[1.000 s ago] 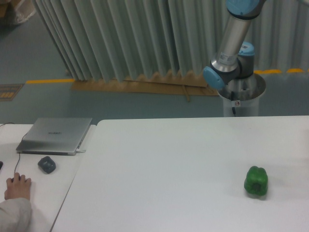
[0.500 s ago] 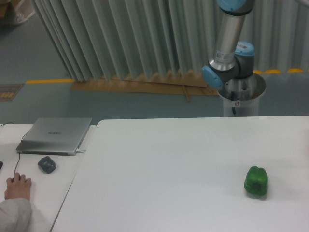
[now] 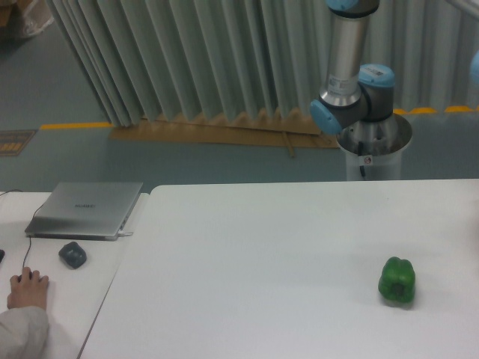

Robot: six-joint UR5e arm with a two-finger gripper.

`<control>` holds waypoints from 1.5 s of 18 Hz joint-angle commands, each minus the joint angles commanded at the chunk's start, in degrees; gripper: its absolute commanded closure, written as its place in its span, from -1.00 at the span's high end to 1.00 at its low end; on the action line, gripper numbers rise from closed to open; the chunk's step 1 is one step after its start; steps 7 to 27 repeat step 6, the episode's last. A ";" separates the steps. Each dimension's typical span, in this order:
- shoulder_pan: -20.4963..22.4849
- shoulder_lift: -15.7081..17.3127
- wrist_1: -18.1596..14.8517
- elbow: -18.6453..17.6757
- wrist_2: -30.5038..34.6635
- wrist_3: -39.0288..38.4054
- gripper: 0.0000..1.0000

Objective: Place the bread in the basket

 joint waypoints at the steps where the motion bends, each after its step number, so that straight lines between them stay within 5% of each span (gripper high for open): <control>1: -0.09 0.26 -0.35 -0.09 0.09 0.00 1.00; 27: -0.18 1.67 -0.71 -1.76 0.35 -0.09 1.00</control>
